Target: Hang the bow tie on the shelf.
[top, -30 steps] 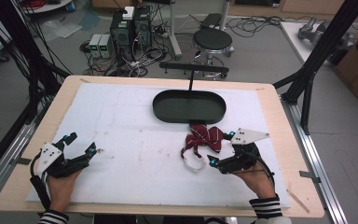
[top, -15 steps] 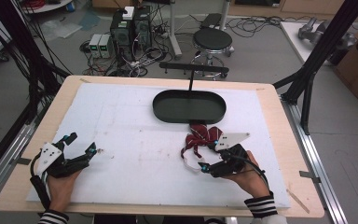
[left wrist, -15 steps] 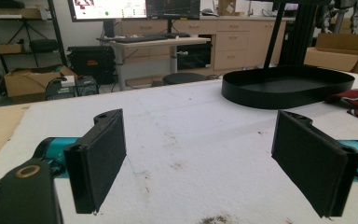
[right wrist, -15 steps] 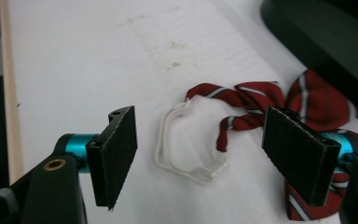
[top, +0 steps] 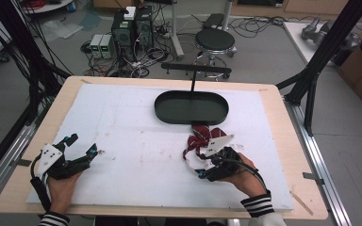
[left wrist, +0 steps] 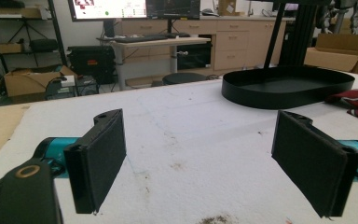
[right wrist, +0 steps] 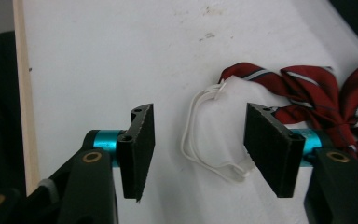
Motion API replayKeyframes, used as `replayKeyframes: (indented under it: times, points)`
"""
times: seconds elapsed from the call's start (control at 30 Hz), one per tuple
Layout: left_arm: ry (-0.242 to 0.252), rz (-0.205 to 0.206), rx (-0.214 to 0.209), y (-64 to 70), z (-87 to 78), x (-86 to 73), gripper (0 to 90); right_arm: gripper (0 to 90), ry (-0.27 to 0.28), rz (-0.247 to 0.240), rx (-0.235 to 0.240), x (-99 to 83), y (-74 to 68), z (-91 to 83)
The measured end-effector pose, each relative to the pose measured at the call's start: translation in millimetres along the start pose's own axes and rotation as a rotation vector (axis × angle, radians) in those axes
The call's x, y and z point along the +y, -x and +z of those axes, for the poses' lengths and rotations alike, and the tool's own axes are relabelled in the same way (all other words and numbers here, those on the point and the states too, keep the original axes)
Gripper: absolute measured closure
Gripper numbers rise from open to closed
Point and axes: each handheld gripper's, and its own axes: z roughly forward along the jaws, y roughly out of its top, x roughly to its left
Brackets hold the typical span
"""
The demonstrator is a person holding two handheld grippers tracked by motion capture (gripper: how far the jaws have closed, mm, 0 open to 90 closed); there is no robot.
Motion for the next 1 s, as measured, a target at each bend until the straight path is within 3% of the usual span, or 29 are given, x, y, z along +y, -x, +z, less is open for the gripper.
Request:
replayKeyframes:
  times: [0.2,0.47,0.73,1.0]
  points:
    - [0.002,-0.002,0.001,0.0,0.1,-0.1,17.8,50.0,-0.066,-0.026,0.021,7.4,-2.3,10.8]
    - [0.000,-0.005,0.001,-0.1,0.0,0.0,17.8,55.2,-0.121,0.000,0.008,13.2,-0.7,18.3]
    - [-0.001,-0.005,0.002,-0.3,0.0,0.0,17.8,62.0,-0.214,-0.048,0.027,18.4,-4.2,28.3]
    - [-0.001,-0.008,0.002,-0.3,0.1,0.0,17.8,64.8,-0.240,-0.051,0.029,20.2,-3.8,31.2]
